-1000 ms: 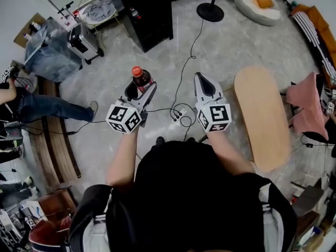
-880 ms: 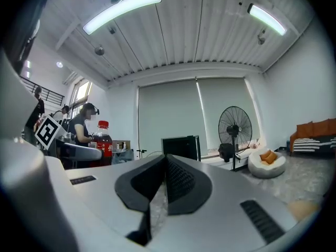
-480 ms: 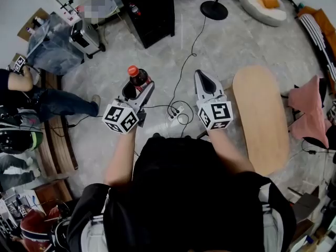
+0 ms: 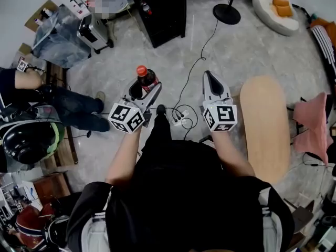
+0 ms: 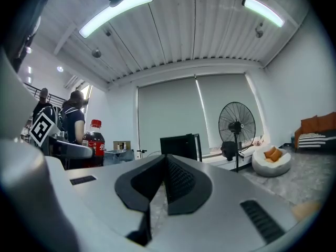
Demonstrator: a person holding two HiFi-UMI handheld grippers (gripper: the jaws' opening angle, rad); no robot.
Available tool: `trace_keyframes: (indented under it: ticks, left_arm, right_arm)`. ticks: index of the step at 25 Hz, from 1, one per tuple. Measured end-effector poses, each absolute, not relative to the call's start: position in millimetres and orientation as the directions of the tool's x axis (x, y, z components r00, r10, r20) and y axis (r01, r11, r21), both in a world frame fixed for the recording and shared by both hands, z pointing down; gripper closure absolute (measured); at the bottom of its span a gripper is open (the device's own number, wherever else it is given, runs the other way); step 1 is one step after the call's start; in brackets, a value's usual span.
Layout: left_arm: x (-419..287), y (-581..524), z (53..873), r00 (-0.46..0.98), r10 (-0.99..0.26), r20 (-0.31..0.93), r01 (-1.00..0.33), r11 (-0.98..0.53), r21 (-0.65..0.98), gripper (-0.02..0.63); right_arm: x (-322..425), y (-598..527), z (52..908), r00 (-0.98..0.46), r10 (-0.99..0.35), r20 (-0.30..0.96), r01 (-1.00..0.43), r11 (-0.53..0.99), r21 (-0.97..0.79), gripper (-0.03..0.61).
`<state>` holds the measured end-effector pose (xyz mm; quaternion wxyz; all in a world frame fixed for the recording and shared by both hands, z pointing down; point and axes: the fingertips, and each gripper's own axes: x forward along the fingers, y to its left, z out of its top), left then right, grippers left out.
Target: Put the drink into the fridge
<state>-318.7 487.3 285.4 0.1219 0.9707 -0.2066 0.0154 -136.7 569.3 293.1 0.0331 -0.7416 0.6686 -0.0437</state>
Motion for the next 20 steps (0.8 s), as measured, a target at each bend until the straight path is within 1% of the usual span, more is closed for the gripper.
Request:
trace_keyframes:
  ticks: [6, 11, 14, 20]
  left_arm:
    - [-296, 418, 289, 0.932, -0.358, 0.050, -0.360, -0.903, 0.235, 0.293]
    - [-290, 323, 276, 0.949, -0.313, 0.035, -0.312, -0.918, 0.246, 0.293]
    - [-286, 277, 269, 0.956, -0.293, 0.036, -0.292, -0.926, 0.239, 0.293]
    - [-264, 203, 281, 0.968, -0.249, 0.041, -0.251, -0.931, 0.265, 0.293]
  right_arm:
    - [-118, 503, 301, 0.114, -0.993, 0.035, -0.989, -0.116, -0.090, 0.554]
    - [-116, 414, 293, 0.135, -0.988, 0.070, -0.988, -0.139, -0.070, 0.555]
    - [-115, 373, 285, 0.155, -0.985, 0.081, -0.985, -0.160, -0.061, 0.555]
    - [-105, 304, 292, 0.194, -0.977, 0.092, -0.977, -0.201, -0.072, 0.555]
